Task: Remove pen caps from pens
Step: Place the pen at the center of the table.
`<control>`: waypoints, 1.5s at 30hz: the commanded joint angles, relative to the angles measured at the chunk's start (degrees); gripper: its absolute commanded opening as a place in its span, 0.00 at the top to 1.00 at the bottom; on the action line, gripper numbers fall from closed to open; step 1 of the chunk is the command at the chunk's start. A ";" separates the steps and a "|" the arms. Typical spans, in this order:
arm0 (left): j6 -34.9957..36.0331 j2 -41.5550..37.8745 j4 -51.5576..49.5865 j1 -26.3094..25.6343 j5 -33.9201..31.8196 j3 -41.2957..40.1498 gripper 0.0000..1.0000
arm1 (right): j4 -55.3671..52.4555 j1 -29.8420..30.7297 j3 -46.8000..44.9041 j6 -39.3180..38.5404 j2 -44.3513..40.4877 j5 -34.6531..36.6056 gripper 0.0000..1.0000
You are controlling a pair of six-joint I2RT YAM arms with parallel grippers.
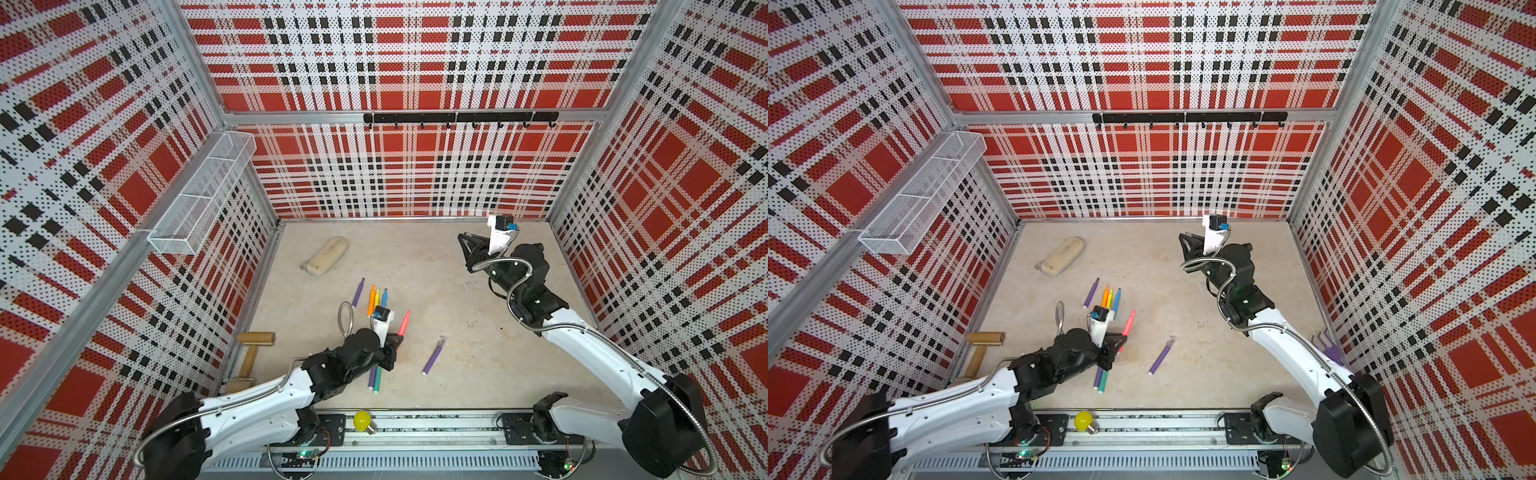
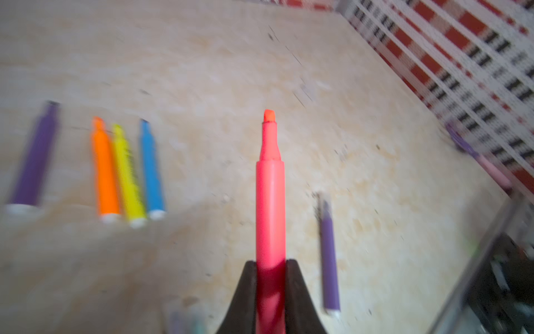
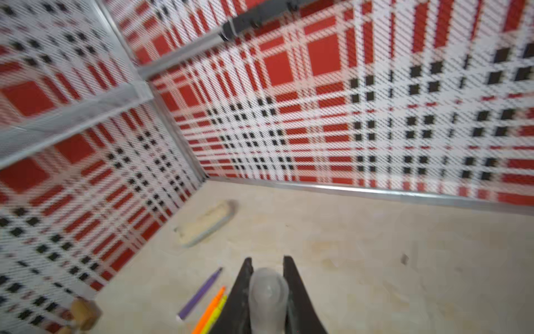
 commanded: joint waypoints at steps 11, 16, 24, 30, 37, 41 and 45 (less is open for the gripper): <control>7.42 19.25 -2.13 20.20 0.24 8.33 1.00 | -19.07 -0.11 1.81 -9.06 4.36 17.23 1.00; 7.71 28.08 1.62 21.47 0.79 10.74 1.00 | -19.54 -0.38 2.02 -9.41 5.16 14.94 1.00; 11.07 36.69 3.97 24.10 3.51 15.02 0.98 | -19.20 -0.53 1.94 -9.54 6.28 14.40 1.00; 11.87 41.16 4.09 24.42 4.32 17.65 0.89 | -20.12 -0.82 2.63 -9.63 8.15 14.69 1.00; 11.83 39.87 4.07 24.21 3.93 17.44 0.70 | -19.50 -0.95 4.94 -9.37 15.59 12.31 1.00; 11.64 37.35 4.52 24.12 3.69 16.18 0.63 | -20.75 -0.91 9.17 -9.67 23.62 10.56 1.00; 11.90 34.49 3.76 24.15 3.41 15.82 0.60 | -19.64 -0.73 10.83 -9.80 27.86 10.67 1.00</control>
